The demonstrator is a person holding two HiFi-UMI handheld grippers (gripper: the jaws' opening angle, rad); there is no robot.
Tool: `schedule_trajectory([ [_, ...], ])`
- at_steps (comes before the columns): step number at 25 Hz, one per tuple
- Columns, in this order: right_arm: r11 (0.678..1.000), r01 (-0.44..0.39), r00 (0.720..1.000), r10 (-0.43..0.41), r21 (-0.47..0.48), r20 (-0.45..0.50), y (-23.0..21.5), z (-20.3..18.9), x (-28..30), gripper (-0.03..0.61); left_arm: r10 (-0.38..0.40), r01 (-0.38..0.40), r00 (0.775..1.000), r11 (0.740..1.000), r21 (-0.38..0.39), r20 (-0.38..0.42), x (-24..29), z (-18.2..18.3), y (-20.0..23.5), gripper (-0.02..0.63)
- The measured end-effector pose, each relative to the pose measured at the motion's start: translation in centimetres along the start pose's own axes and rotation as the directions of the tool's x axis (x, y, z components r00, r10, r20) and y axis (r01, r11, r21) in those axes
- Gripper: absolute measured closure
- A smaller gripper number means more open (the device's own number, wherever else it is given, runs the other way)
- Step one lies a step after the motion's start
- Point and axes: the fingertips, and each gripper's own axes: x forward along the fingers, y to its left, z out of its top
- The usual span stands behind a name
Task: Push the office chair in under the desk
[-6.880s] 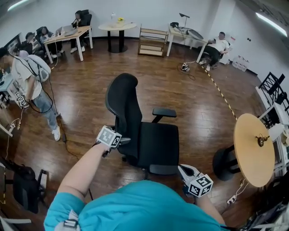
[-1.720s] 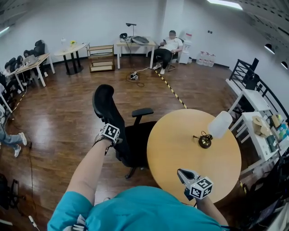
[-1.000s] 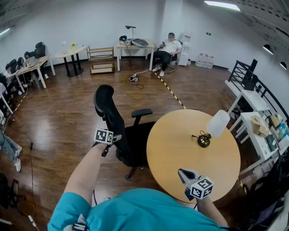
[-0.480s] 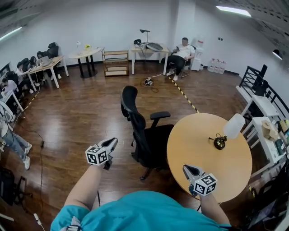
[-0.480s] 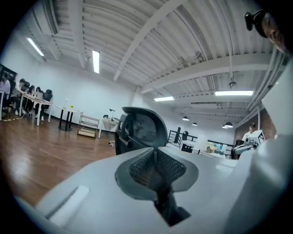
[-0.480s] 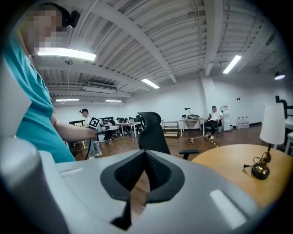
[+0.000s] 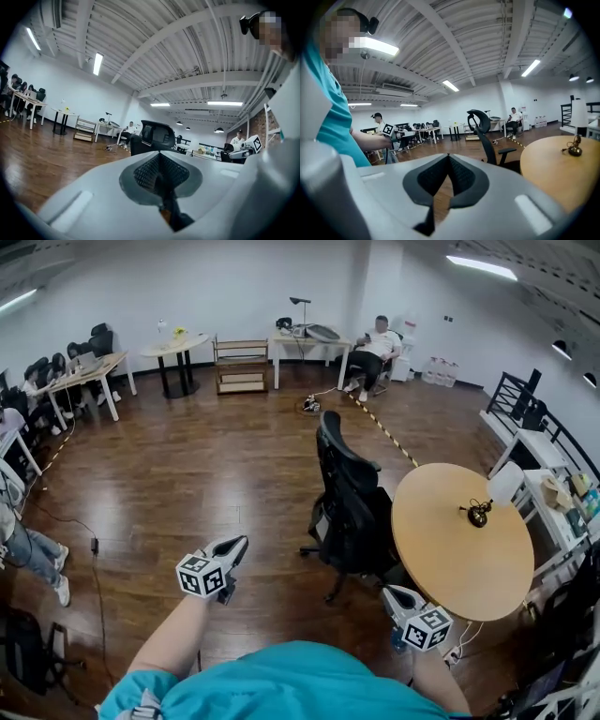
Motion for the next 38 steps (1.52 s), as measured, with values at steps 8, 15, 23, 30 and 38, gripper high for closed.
schedule_trajectory([
  [8, 1.0, -0.016, 0.999, 0.016, -0.011, -0.037, 12.9, -2.0, -3.0, 0.578, 0.006, -0.005, 1.0, 0.999, -0.046, 0.015, -13.4, -0.2, -1.4, 0.509],
  [15, 0.999, -0.043, 0.998, 0.043, 0.002, -0.046, 22.4, -6.8, -11.5, 0.578, -0.03, 0.031, 0.999, 0.996, -0.083, 0.01, -22.9, -3.7, -10.2, 0.508],
  [23, 0.997, -0.064, 0.994, 0.067, 0.035, -0.081, 31.6, -8.6, -16.7, 0.578, -0.052, 0.052, 0.999, 0.997, -0.049, 0.01, -34.4, -3.6, -17.4, 0.508],
  [30, 0.997, -0.077, 0.994, 0.076, -0.011, -0.073, 48.7, -9.5, -15.5, 0.578, -0.07, 0.071, 0.997, 0.995, -0.073, 0.01, -51.4, -4.7, -16.0, 0.508],
  [38, 0.99, -0.137, 0.982, 0.138, 0.014, -0.129, 66.1, -11.7, -15.5, 0.578, -0.044, 0.044, 0.998, 0.999, 0.0, -0.042, -71.0, -3.8, -15.2, 0.508],
])
